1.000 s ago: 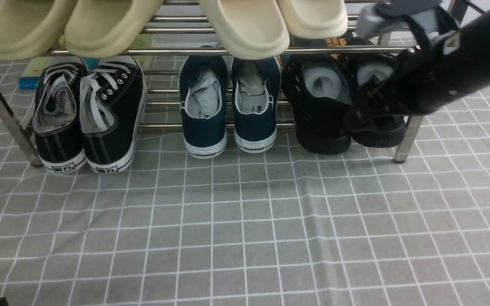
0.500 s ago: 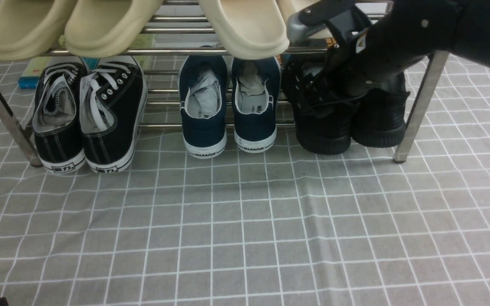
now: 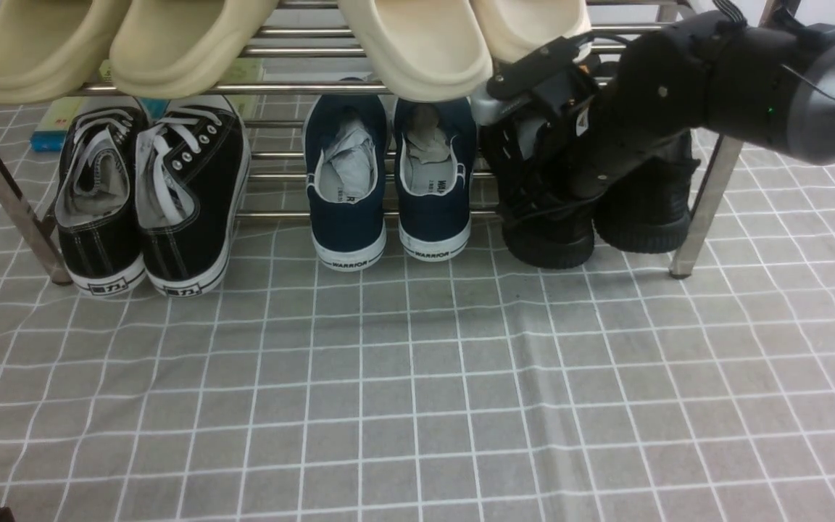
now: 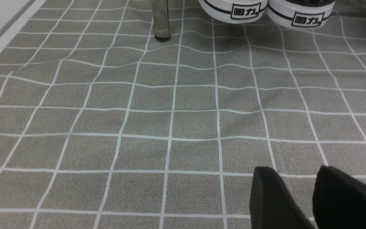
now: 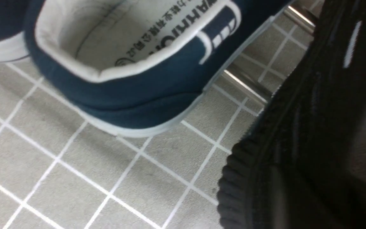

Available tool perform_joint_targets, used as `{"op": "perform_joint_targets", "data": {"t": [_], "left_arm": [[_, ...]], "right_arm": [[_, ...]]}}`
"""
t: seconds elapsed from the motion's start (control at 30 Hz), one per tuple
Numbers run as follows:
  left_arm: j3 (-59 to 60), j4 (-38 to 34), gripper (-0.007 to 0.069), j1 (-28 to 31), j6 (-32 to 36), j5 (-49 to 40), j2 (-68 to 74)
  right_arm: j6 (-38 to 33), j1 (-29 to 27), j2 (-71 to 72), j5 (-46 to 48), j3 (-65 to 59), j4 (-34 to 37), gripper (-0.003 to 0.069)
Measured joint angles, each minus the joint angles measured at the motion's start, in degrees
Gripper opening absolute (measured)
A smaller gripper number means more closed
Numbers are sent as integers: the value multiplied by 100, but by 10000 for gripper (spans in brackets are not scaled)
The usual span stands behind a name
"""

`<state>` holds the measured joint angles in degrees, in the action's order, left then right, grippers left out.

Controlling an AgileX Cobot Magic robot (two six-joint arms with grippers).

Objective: Take the shoes off the shelf with your hand from the grey coffee tablecloth.

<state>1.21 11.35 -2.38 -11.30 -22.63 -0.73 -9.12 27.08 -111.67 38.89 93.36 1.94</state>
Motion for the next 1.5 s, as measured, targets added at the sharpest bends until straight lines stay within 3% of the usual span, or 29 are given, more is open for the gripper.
{"op": "perform_joint_targets", "data": {"t": [0.07,0.53,0.8,1.17,1.5], "left_arm": [[0,0,240,0,0,0,0],[0,0,240,0,0,0,0],[0,0,240,0,0,0,0],[0,0,240,0,0,0,0],[0,0,240,0,0,0,0]], "right_arm": [[0,12,93,128,0,103,16],[-39,56,1074,1576,0,379,16],[-780,63,1540,2062,0,623,16],[-1023,63,2040,3229,0,752,18],[-916,63,2501,3357,0,1377,19]]}}
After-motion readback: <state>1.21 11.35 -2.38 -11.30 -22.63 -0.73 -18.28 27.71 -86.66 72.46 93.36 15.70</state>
